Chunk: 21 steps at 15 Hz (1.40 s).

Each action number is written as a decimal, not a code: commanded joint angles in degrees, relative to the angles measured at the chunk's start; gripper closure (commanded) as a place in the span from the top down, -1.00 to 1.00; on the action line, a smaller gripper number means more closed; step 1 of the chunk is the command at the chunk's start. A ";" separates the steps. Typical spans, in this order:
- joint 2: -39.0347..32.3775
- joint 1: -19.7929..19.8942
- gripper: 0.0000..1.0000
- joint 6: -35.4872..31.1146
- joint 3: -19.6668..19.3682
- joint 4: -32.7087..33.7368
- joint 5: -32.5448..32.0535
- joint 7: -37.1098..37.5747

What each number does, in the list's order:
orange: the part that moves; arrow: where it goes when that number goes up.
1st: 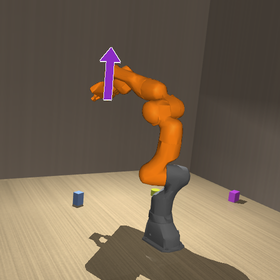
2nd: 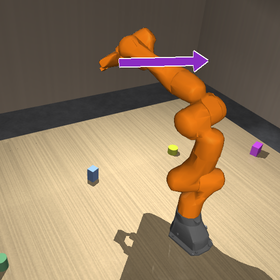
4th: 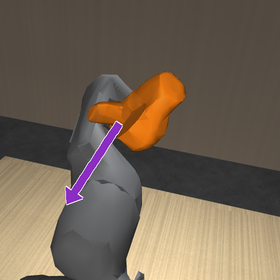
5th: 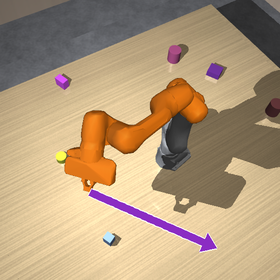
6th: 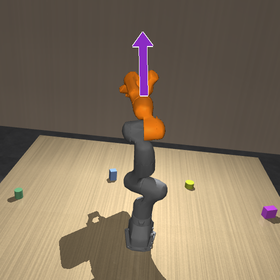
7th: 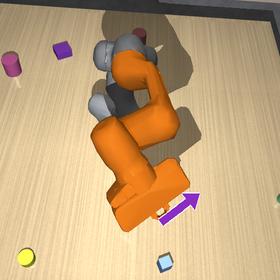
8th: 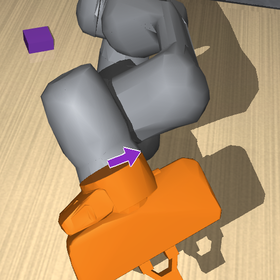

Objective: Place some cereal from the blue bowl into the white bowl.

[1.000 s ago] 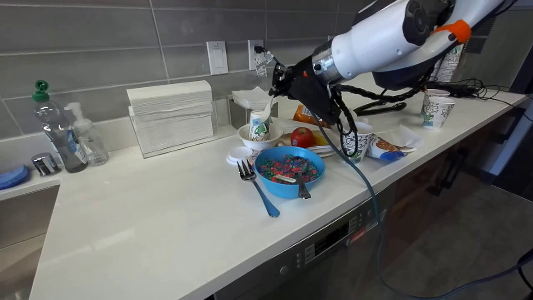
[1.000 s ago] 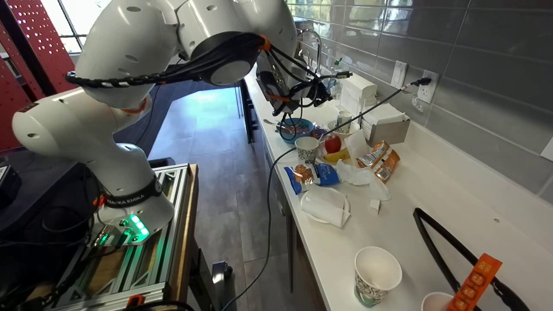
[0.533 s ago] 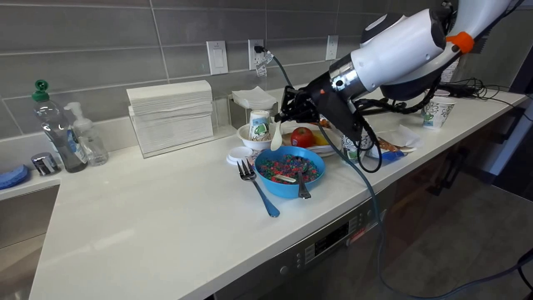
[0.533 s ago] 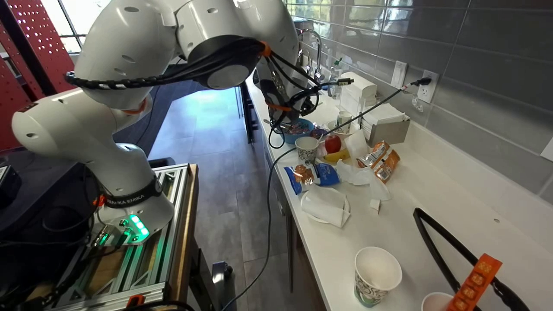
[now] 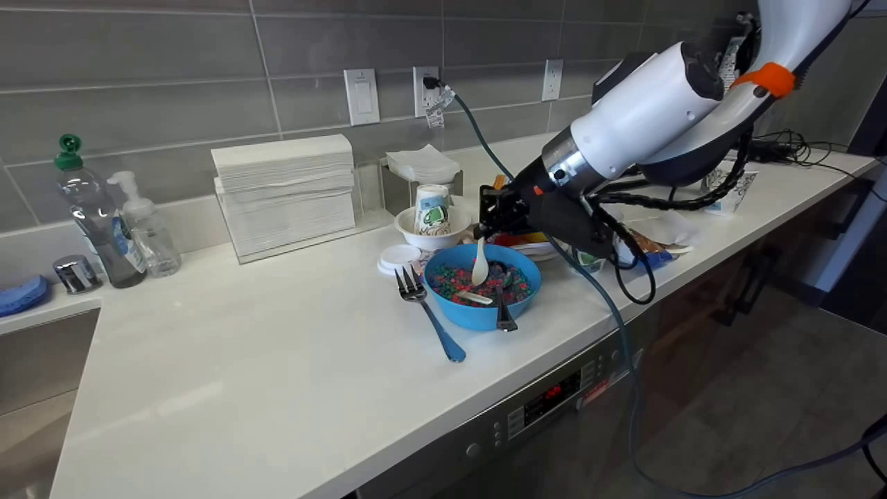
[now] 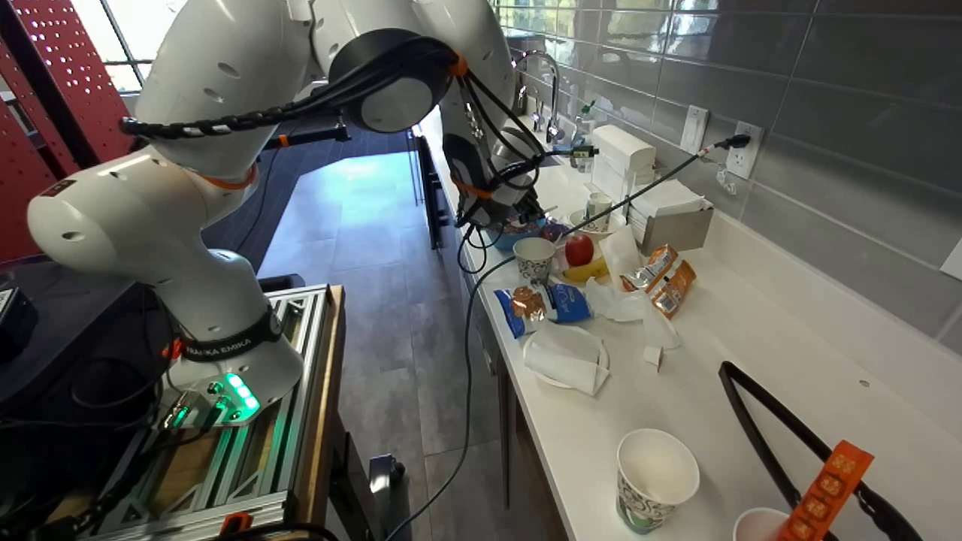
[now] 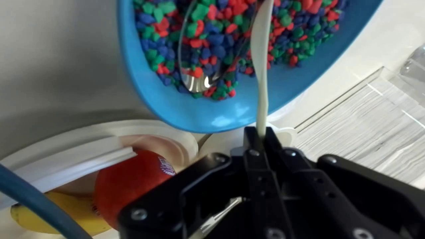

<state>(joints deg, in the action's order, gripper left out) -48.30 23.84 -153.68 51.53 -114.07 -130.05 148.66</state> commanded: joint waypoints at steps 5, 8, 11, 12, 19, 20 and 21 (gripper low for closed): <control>4.70 -11.28 -0.83 -3.77 -9.98 3.78 6.47 -1.47; 6.26 -13.95 -0.17 -4.94 -12.65 3.95 7.56 -1.02; 6.84 -12.34 0.28 -2.98 -10.80 2.46 8.05 -2.30; 7.54 -12.22 0.42 -2.61 -10.61 2.00 8.41 -2.42; 17.79 -7.81 1.00 -9.69 -4.26 -7.65 34.88 -12.82; 18.09 -5.67 1.00 -8.86 -1.12 -10.65 39.28 -16.86; 18.43 -3.53 1.00 -6.24 2.57 -13.05 43.91 -20.33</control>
<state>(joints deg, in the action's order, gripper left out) -33.98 14.91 -161.84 47.03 -118.43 -97.41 136.29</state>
